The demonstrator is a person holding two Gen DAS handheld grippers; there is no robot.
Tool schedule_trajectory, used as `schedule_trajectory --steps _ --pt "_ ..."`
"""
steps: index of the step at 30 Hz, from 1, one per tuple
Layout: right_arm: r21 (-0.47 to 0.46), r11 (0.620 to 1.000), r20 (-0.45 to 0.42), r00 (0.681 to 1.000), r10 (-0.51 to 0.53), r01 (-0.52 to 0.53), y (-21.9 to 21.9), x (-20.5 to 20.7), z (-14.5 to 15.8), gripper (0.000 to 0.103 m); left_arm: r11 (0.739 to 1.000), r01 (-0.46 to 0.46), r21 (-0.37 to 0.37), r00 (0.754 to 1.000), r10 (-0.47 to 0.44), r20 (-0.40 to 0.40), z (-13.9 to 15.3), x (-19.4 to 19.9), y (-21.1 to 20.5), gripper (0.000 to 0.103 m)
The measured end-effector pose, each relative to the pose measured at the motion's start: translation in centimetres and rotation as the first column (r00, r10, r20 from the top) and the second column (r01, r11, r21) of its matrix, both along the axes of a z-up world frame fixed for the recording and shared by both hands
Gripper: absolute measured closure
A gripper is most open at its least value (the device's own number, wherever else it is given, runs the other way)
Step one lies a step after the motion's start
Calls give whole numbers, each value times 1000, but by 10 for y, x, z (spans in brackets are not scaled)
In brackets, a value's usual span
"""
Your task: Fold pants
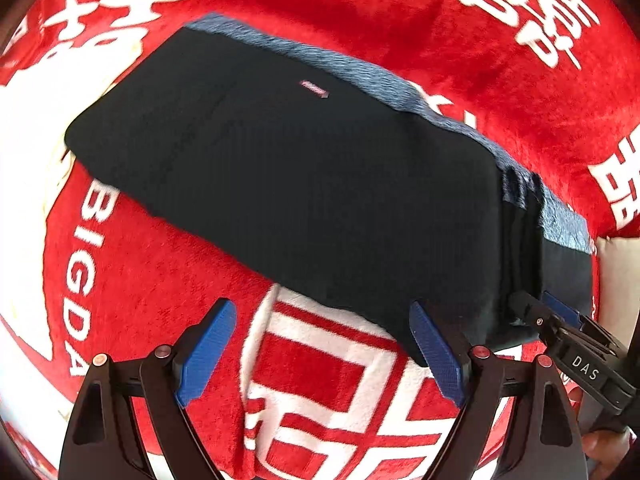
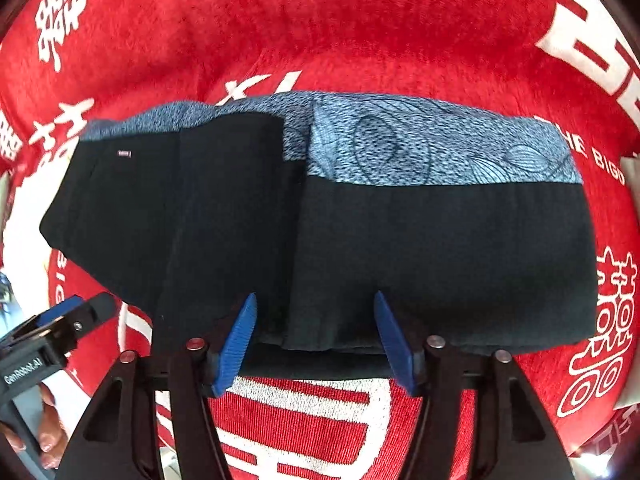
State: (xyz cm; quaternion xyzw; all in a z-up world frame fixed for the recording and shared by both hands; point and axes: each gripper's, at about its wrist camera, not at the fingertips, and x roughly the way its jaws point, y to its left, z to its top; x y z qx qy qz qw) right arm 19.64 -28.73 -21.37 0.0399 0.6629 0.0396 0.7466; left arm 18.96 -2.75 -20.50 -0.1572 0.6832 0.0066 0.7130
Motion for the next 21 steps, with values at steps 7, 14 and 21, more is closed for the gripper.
schedule_trajectory --steps 7,14,21 --pt "-102 994 -2 999 46 -46 23 0 -7 23 997 -66 -50 996 69 58 5 0 37 14" --pt "-142 987 2 997 74 -73 31 -3 -11 21 965 -208 -163 965 230 127 4 5 97 14" --pt "-152 984 -11 996 93 -94 33 2 -13 20 925 -299 -236 931 337 141 -13 6 128 14"
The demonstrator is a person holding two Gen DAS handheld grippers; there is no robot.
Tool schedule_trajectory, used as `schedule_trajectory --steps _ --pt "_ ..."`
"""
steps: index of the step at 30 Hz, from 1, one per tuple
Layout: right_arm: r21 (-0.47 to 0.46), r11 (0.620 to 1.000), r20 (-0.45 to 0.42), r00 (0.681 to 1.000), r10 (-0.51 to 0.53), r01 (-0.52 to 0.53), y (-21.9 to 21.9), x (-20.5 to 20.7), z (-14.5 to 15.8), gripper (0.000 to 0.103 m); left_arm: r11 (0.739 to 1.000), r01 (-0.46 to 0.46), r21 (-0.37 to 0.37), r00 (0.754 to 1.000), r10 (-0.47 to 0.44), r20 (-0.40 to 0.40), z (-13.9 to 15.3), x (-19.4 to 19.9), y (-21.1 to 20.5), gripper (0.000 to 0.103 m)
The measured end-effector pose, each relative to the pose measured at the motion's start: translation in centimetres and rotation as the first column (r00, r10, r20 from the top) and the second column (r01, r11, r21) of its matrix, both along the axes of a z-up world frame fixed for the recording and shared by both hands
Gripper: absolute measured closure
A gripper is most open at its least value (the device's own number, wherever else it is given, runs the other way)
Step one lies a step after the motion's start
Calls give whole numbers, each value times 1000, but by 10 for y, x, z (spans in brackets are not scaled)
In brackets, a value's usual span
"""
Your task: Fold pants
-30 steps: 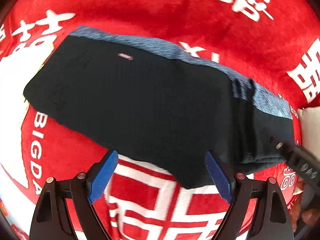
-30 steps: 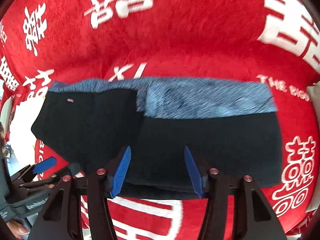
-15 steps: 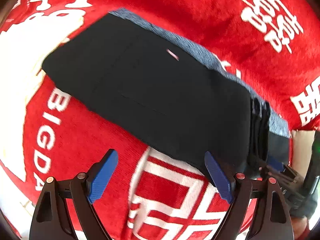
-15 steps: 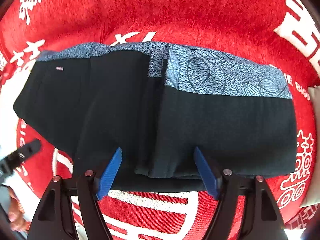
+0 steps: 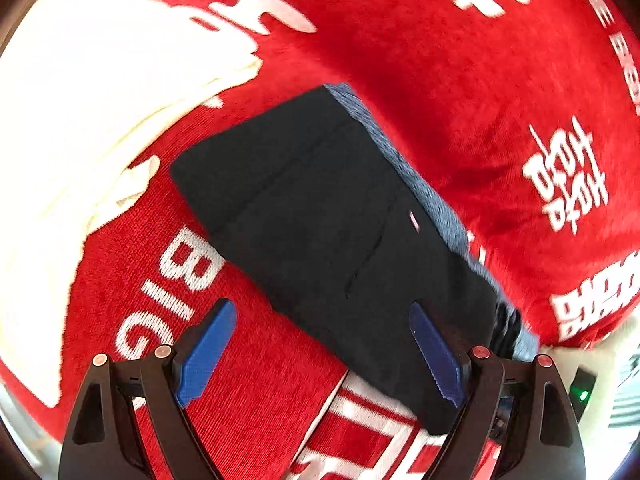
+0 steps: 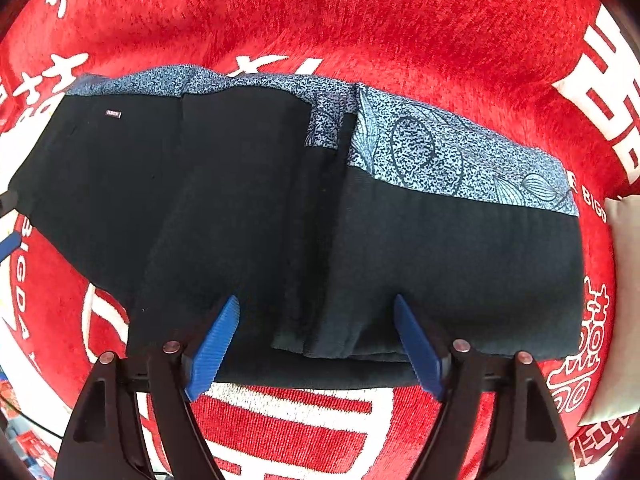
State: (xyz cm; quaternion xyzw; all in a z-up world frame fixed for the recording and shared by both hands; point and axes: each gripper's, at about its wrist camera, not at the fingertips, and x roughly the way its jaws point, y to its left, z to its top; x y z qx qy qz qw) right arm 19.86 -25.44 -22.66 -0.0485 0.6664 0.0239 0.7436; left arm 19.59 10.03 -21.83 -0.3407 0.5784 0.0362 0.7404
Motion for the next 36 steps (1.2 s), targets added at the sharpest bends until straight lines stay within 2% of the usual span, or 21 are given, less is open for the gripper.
schedule_trajectory --steps 6,14,17,22,26,27,29,30,31,34,36 --pt "-12 1000 -1 1000 13 -13 5 2 -2 19 988 -75 -136 996 81 38 -22 3 13 14" --pt "-12 1000 0 1000 14 -14 5 3 -3 19 965 -126 -229 986 148 81 -27 14 22 14" --pt "-15 1000 2 1000 14 -14 6 3 -3 19 973 -95 -212 987 119 105 -25 23 20 14" --pt "-21 1000 6 1000 16 -16 8 4 -4 19 980 -82 -182 993 95 67 -36 29 20 14" --pt "-23 1000 8 1000 20 -19 8 4 -2 19 989 -81 -122 997 83 11 -33 37 14 15" --pt "-22 1000 4 1000 19 -19 8 4 -1 19 992 -79 -103 997 81 6 -32 38 12 19" --pt "-13 1000 3 1000 16 -16 9 6 4 20 998 -60 0 998 60 -22 -28 40 6 40" --pt "8 1000 5 1000 12 -12 9 8 9 21 998 -43 50 998 45 -36 -27 40 5 57" --pt "23 1000 6 1000 10 -10 9 10 13 21 997 -22 75 999 25 -41 -26 39 4 63" --pt "81 997 7 1000 16 -17 14 19 27 20 987 41 158 999 -38 -22 -16 39 -5 71" --pt "131 991 6 1000 27 -28 19 29 36 20 952 126 279 992 -130 -5 -5 40 -23 71"
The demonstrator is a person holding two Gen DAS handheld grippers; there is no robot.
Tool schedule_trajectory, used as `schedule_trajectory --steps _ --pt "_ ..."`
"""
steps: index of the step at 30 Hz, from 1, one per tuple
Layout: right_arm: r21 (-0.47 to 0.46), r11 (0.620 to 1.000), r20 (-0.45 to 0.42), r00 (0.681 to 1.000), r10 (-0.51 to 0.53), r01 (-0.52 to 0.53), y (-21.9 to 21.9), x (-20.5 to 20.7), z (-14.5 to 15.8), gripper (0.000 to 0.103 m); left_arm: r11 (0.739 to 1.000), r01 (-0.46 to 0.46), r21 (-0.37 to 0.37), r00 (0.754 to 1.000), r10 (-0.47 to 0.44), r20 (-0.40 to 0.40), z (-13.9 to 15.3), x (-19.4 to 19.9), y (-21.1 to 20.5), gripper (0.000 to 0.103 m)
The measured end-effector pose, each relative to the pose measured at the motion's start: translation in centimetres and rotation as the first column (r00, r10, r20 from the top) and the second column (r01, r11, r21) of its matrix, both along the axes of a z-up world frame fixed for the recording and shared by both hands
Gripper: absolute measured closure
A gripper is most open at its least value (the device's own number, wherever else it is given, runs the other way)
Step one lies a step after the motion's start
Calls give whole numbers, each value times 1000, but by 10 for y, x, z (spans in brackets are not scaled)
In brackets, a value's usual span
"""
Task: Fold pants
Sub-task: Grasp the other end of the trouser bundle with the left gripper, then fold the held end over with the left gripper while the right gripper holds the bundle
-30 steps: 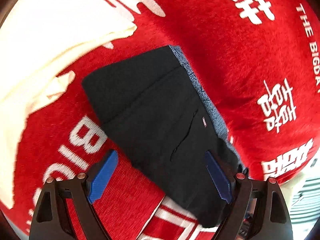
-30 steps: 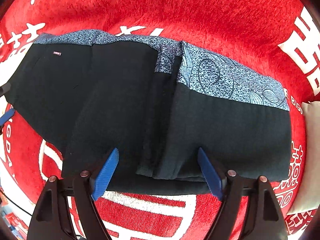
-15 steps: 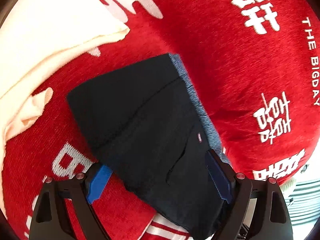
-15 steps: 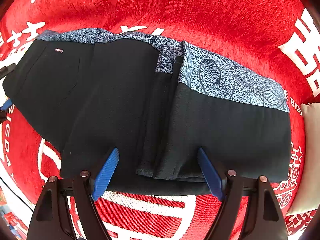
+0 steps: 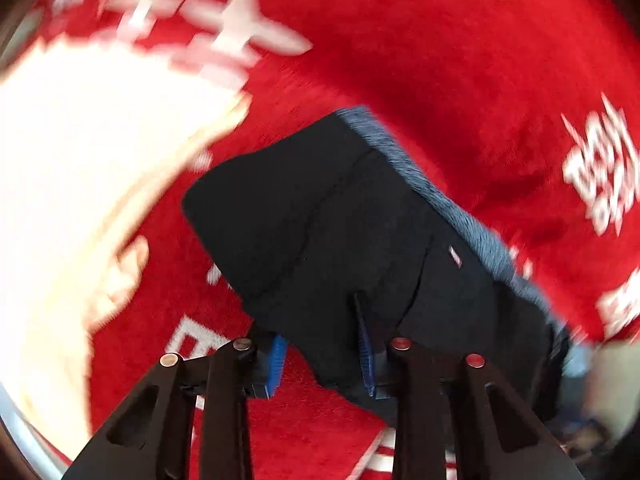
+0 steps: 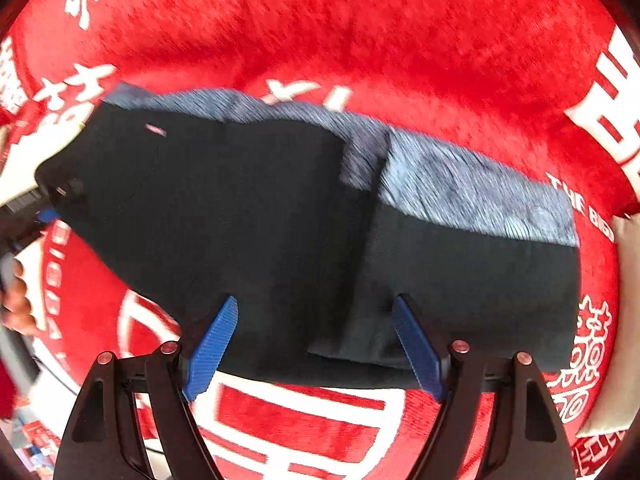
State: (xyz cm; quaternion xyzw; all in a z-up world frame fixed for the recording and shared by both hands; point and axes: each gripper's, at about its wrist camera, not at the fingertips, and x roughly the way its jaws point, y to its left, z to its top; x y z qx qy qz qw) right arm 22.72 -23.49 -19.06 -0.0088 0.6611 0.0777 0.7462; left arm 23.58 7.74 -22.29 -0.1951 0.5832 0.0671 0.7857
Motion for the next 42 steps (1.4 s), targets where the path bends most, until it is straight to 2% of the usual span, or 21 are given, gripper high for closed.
schedule_trajectory --steps 1,3,4,8,11,16,20,23,26,31,33,34,35,37,38,42 --pt "35 999 -8 1000 7 -7 4 8 4 20 994 59 87 998 -61 16 6 0 -14 71" --pt "106 994 -30 999 19 -15 15 26 11 20 974 122 191 991 -130 27 12 -1 -32 71" --pt "138 990 -43 999 27 -20 21 35 13 20 953 161 258 984 -175 30 14 -2 -43 71" --pt "229 972 -91 994 67 -44 55 69 18 19 881 256 399 957 -288 22 17 -7 -68 71" --pt "272 959 -135 984 118 -77 91 99 22 19 824 316 471 931 -364 13 18 -11 -81 71" --pt "308 930 -139 958 253 -200 164 143 33 16 763 361 537 902 -431 6 22 -14 -93 71" --pt "300 901 -195 905 379 -313 224 156 26 15 726 381 573 888 -461 -6 26 -20 -102 71" --pt "247 891 -237 867 437 -382 255 157 14 15 711 387 587 884 -467 -18 28 -21 -107 71" --pt "201 881 -289 833 471 -428 276 156 -3 15 708 386 591 885 -465 -21 29 -22 -109 71" --pt "188 874 -379 788 485 -448 279 153 -34 15 687 392 612 879 -476 -28 25 -23 -112 71" --pt "174 877 -401 781 479 -449 274 152 -43 33 675 397 622 876 -482 -36 23 -24 -114 71" --pt "203 881 -415 777 472 -427 269 152 -46 63 672 402 622 874 -484 -41 22 -24 -114 71" --pt "244 885 -419 780 466 -397 264 152 -45 83 670 411 619 870 -491 -46 22 -24 -116 71" --pt "261 880 -374 798 472 -398 255 150 -36 85 658 413 629 861 -508 -35 26 -26 -120 71" --pt "270 874 -353 803 481 -405 251 148 -31 86 662 413 625 858 -512 -25 30 -26 -122 71" --pt "360 865 -274 847 456 -350 223 145 -5 86 710 389 587 865 -502 33 52 -27 -124 71"
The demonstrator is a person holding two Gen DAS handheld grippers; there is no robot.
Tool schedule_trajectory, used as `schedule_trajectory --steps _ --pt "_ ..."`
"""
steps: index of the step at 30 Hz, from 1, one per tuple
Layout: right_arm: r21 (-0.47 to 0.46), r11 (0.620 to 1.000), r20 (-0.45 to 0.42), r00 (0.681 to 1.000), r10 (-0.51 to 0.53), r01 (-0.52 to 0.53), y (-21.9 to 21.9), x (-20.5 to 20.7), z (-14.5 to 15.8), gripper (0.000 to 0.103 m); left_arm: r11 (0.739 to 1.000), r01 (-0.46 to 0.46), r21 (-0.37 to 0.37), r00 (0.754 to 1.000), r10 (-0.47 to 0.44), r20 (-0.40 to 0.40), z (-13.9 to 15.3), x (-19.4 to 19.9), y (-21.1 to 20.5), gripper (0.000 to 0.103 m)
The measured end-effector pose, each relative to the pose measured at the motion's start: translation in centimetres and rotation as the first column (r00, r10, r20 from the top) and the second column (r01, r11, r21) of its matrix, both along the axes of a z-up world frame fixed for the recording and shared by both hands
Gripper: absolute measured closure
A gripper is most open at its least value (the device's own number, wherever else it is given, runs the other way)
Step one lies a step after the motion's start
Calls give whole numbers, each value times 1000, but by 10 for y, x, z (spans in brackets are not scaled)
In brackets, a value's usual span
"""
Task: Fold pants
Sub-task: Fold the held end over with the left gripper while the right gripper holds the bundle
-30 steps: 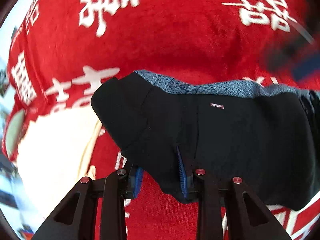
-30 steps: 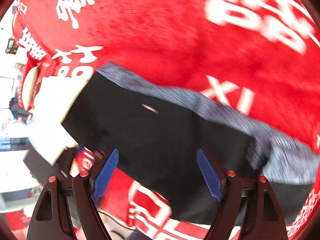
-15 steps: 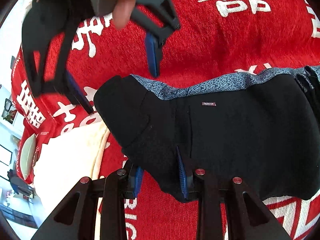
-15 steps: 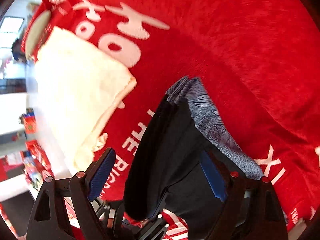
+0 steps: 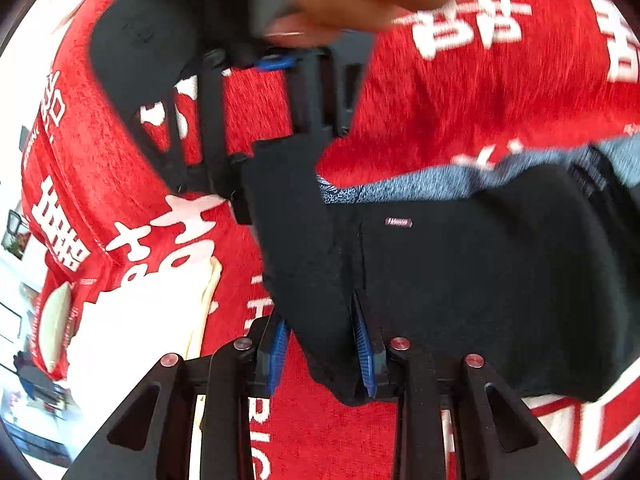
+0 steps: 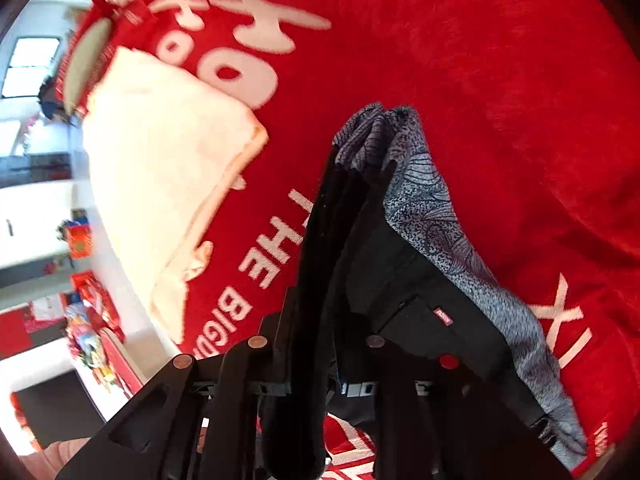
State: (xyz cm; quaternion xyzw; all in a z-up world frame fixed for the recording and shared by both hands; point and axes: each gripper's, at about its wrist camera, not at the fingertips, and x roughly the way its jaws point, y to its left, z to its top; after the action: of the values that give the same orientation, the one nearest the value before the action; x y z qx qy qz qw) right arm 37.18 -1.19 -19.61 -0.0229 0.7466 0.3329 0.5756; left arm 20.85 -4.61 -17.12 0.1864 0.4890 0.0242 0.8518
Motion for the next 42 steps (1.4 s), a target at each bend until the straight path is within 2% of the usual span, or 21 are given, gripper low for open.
schedule_trajectory --steps 4,7,11,16,21,22,27,31,36,42 --pt "111 990 9 996 -91 90 -37 -4 28 86 995 -13 -103 1000 15 23 27 0 -1 71" --pt "193 971 36 988 -150 141 -68 -12 52 86 980 -19 -198 999 27 36 50 -2 -5 71" --pt "280 935 53 969 -242 218 -114 -25 76 86 939 -7 -344 999 22 40 80 -6 -18 71" --pt "363 873 62 926 -373 327 -186 -51 105 86 895 59 -442 998 -43 46 105 -13 -53 71" --pt "415 801 58 866 -496 431 -266 -78 126 86 869 169 -465 986 -157 64 126 -21 -111 71" --pt "395 801 30 865 -501 450 -280 -82 129 86 865 182 -467 983 -172 64 126 -22 -117 71" --pt "378 746 3 805 -593 548 -354 -111 134 86 843 281 -458 956 -290 53 125 -32 -176 71" --pt "346 706 -4 753 -658 618 -406 -130 119 86 832 343 -435 928 -372 20 111 -43 -225 71" --pt "308 656 -20 694 -720 689 -454 -148 91 86 827 381 -414 904 -427 -18 93 -53 -270 71" --pt "234 649 -13 670 -742 723 -492 -159 49 86 835 379 -400 886 -452 -104 55 -56 -312 71"
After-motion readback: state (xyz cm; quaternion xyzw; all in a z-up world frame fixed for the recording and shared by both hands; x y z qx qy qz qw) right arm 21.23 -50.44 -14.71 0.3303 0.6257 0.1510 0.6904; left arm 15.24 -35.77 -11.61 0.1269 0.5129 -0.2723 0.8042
